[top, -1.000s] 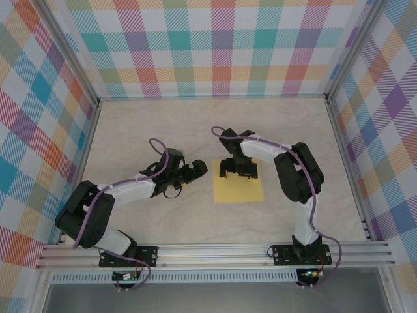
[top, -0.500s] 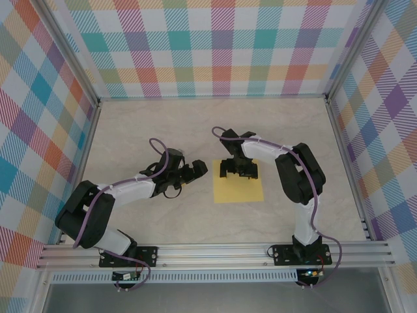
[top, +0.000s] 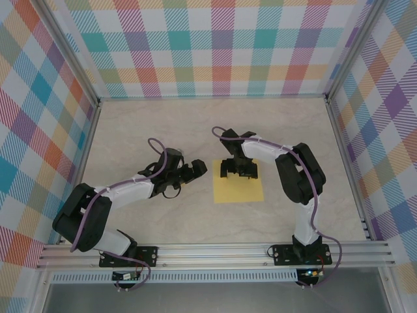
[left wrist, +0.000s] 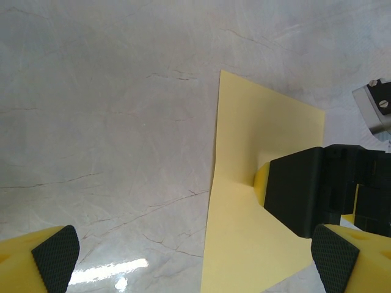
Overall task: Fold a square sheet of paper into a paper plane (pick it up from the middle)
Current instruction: Fold the square sheet of paper in half at the center of the table.
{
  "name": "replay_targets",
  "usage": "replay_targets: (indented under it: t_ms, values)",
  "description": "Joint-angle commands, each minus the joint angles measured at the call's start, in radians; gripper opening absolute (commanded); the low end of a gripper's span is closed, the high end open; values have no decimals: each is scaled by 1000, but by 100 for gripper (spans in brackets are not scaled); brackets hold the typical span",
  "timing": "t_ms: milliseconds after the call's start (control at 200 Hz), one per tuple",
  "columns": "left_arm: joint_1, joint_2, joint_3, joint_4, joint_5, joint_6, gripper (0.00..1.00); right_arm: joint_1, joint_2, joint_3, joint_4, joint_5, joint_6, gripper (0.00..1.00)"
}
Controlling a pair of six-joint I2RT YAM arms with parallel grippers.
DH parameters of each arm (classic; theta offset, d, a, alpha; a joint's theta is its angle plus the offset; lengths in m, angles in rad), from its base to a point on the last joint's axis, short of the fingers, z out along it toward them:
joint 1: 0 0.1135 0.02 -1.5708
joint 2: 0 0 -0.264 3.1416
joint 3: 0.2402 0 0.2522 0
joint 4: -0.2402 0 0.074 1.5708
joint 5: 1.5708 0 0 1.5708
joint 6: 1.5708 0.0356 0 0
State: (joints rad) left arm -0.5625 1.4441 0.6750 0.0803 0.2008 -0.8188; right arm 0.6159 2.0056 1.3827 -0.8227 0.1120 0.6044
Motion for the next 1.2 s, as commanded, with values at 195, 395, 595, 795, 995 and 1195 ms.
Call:
replay_targets:
  t_ms: [195,395,595,795,995,1195]
  values:
    - [2,1,0,-6,19,7,100,2,59,13,-24,-65,-28,95]
    - [2,8,4,-5,23,9,100,2,-20,53,-51,-59,-57,99]
    - [1,15,4,-2,27,7,100,4,-39,13,-20,-79,-59,100]
    - [1,14,3,0,32,7,100,4,19,-41,-16,-43,-87,100]
    - [1,13,3,-2,32,6,100,7,80,-66,-14,-33,-57,99]
    - [1,6,4,-11,30,7,100,13,67,-60,-5,-39,-43,95]
